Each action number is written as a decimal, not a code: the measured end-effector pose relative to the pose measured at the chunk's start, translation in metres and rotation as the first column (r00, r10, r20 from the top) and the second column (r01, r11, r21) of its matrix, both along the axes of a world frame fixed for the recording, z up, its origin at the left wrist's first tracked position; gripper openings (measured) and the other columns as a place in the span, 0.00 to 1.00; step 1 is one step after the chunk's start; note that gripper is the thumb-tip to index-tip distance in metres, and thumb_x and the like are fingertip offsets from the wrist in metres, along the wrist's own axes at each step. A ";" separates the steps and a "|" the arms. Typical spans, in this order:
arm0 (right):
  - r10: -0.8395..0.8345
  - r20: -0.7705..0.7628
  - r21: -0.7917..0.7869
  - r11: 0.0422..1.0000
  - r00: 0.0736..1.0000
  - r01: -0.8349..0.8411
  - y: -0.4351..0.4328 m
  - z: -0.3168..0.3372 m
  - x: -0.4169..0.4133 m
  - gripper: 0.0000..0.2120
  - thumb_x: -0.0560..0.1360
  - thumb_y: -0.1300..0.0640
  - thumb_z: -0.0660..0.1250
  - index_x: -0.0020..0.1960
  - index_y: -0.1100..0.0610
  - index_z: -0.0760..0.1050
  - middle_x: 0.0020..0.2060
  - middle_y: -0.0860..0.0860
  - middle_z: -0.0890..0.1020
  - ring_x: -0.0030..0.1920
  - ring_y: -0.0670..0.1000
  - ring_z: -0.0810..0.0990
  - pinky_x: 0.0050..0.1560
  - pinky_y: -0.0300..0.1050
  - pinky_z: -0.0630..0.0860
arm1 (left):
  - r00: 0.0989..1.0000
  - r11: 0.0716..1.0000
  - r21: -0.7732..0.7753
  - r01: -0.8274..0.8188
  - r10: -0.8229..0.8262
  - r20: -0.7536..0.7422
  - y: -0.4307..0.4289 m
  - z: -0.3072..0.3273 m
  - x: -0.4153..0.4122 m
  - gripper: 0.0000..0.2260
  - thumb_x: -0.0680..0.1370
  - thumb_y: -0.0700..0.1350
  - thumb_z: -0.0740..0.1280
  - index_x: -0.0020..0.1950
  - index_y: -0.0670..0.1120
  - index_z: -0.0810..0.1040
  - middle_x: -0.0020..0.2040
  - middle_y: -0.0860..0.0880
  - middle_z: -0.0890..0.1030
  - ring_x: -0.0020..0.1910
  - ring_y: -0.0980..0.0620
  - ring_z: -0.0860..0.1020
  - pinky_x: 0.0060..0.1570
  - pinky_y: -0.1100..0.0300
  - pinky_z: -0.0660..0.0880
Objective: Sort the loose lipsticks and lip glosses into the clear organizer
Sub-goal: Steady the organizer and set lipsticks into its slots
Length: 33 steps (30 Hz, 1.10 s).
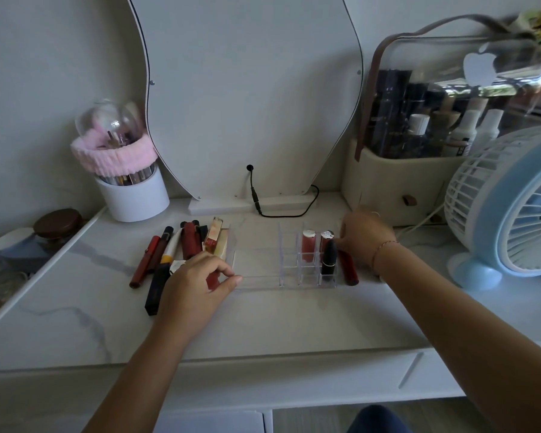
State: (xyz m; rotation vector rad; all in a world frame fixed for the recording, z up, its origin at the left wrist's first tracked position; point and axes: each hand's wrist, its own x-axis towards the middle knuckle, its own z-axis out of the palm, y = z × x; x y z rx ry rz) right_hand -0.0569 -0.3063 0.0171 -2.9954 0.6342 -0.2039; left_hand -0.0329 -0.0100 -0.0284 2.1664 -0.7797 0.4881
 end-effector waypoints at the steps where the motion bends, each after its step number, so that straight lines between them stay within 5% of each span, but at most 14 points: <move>1: 0.003 -0.006 -0.010 1.000 1.000 -0.003 0.001 -0.001 0.000 0.14 0.71 0.46 0.65 0.43 0.58 0.76 0.46 0.56 0.75 0.46 0.56 0.75 0.41 0.46 0.74 | 1.000 1.000 0.003 0.001 -0.001 0.008 0.000 0.000 0.000 0.07 0.68 0.45 0.76 0.38 0.48 0.79 0.38 0.56 0.78 0.35 0.53 0.76 0.36 0.54 0.75; 11: 0.008 0.059 0.109 0.994 0.998 -0.015 0.003 0.005 -0.024 0.14 0.71 0.44 0.66 0.37 0.56 0.76 0.35 0.52 0.79 0.38 0.52 0.78 0.42 0.49 0.80 | 1.000 1.000 0.019 0.007 -0.008 0.024 0.001 0.000 0.001 0.07 0.68 0.46 0.76 0.38 0.49 0.78 0.38 0.57 0.78 0.37 0.53 0.77 0.36 0.53 0.76; 20: -0.111 0.504 0.267 0.963 0.857 -0.032 -0.018 -0.014 -0.103 0.09 0.71 0.52 0.69 0.49 0.56 0.78 0.38 0.49 0.77 0.37 0.48 0.74 0.38 0.42 0.70 | 1.000 1.000 0.019 0.011 -0.011 0.026 0.001 0.000 0.000 0.07 0.68 0.45 0.76 0.39 0.48 0.79 0.39 0.57 0.79 0.37 0.54 0.78 0.37 0.54 0.77; 25: -0.162 0.395 0.350 0.937 0.904 0.015 -0.017 -0.032 -0.118 0.18 0.68 0.48 0.72 0.56 0.52 0.75 0.54 0.51 0.72 0.45 0.49 0.73 0.47 0.41 0.68 | 1.000 1.000 0.015 0.014 -0.014 0.020 0.001 0.000 -0.001 0.07 0.68 0.45 0.75 0.38 0.49 0.78 0.39 0.57 0.79 0.38 0.55 0.78 0.37 0.54 0.76; 29: -0.128 0.374 0.352 0.936 0.919 -0.013 -0.012 -0.033 -0.119 0.16 0.66 0.45 0.72 0.48 0.41 0.67 0.53 0.47 0.68 0.48 0.47 0.72 0.49 0.42 0.69 | 1.000 1.000 0.012 0.012 -0.012 0.008 0.001 -0.001 -0.001 0.06 0.68 0.46 0.75 0.39 0.49 0.78 0.40 0.57 0.79 0.39 0.56 0.78 0.38 0.56 0.76; 33: -0.138 0.379 0.370 0.929 0.915 -0.013 -0.010 -0.034 -0.118 0.15 0.67 0.48 0.72 0.51 0.43 0.71 0.54 0.48 0.71 0.46 0.47 0.75 0.48 0.41 0.72 | 1.000 1.000 0.019 0.011 -0.011 0.003 0.001 0.000 -0.001 0.06 0.69 0.46 0.75 0.39 0.49 0.79 0.40 0.57 0.79 0.40 0.56 0.78 0.39 0.55 0.77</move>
